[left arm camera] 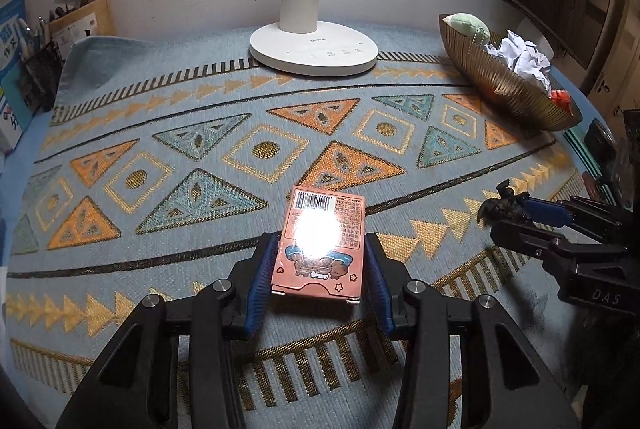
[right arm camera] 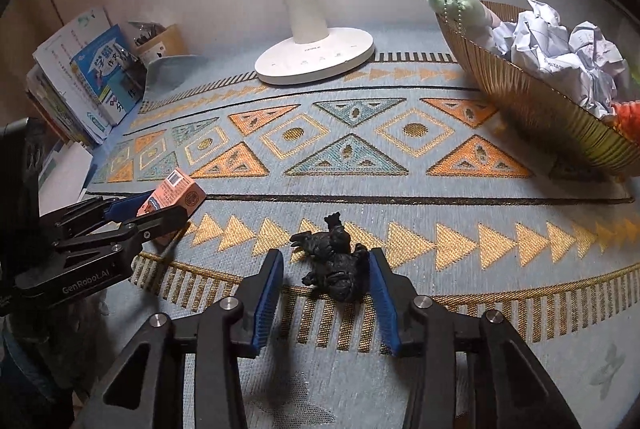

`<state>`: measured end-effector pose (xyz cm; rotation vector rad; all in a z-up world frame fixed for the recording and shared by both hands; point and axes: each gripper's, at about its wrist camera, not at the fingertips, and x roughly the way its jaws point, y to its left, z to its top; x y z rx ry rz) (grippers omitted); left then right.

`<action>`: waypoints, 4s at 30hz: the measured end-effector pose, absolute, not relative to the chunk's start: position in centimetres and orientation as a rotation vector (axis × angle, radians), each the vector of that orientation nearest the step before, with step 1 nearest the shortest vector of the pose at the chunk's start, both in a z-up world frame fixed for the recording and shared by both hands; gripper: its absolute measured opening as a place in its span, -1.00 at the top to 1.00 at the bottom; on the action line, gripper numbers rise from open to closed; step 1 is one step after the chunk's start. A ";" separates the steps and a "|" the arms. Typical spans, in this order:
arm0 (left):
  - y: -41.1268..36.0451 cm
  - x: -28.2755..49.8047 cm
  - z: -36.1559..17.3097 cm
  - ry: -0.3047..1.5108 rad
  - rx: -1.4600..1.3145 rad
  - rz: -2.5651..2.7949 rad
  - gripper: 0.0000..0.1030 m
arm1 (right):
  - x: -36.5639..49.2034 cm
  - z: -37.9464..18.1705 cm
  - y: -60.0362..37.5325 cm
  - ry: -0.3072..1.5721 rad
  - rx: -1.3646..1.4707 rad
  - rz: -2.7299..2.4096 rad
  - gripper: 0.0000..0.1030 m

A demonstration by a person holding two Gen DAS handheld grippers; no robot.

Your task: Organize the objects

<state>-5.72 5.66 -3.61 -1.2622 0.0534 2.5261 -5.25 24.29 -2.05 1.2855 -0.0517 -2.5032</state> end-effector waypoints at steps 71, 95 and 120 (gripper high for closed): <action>4.7 -4.2 3.1 -0.031 -1.115 2.727 -0.53 | -6.2 3.9 27.2 -0.383 1.200 -2.577 -0.28; 0.9 -4.9 -5.2 -0.056 -1.474 2.826 -0.99 | -7.6 -2.8 20.7 0.074 1.410 -2.645 -0.72; 1.1 -4.9 -5.3 -0.054 -1.457 2.854 -1.00 | -7.3 -2.9 20.0 0.116 1.439 -2.630 -1.00</action>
